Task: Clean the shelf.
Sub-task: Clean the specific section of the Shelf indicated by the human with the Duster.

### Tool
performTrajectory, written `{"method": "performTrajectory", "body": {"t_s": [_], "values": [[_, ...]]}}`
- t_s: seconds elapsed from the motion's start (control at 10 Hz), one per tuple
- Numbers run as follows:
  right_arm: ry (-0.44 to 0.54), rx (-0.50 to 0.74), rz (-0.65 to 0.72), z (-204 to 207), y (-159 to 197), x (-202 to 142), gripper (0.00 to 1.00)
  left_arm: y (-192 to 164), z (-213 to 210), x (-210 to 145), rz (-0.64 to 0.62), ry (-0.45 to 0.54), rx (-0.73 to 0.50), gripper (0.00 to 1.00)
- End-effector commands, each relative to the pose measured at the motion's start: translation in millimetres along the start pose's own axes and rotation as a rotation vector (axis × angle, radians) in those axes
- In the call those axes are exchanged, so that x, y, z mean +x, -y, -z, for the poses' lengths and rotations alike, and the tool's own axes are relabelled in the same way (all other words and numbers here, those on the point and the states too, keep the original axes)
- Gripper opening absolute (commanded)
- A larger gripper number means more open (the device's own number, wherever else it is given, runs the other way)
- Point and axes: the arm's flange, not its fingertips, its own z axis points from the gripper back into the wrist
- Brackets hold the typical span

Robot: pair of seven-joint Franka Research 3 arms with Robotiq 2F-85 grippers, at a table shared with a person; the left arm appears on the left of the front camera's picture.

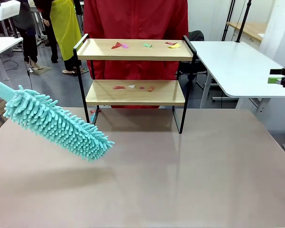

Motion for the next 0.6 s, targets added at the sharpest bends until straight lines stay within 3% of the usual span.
{"method": "performTrajectory", "body": {"t_s": [0.0,0.5], "values": [[0.000,-0.001,-0.004,0.3,0.1,2.0,1.00,2.9,1.0,-2.4,-0.005,0.012,0.009,0.13],[0.000,-0.001,-0.004,0.3,0.1,2.0,1.00,2.9,1.0,-2.4,-0.005,0.012,0.009,0.13]]}}
